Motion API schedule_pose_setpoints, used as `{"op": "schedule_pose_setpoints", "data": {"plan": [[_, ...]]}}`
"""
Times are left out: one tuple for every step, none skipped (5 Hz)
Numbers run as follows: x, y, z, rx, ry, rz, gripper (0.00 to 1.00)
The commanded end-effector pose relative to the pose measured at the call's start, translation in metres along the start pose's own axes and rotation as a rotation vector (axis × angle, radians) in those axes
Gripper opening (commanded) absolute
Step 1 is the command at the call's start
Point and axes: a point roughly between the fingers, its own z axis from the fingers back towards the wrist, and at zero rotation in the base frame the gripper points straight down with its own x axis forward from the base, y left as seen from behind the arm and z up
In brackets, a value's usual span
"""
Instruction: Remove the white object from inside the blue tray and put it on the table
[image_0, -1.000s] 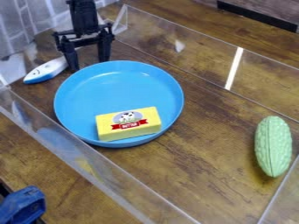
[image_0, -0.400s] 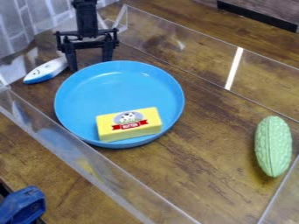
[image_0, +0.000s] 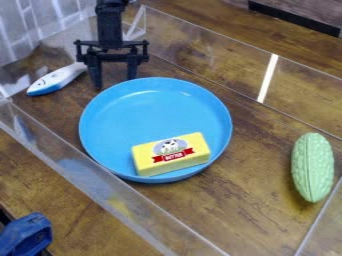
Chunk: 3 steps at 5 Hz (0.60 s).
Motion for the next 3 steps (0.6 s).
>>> {"op": "schedule_pose_setpoints", "data": {"plan": [[0.0013, 0.0016, 0.0074, -0.03, 0.002, -0.107, 0.0], [-0.0017, 0.0015, 0.0089, -0.031, 0.007, -0.135, 1.0], [-0.0061, 0.0004, 0.0109, -0.033, 0.013, -0.156, 0.0]]}}
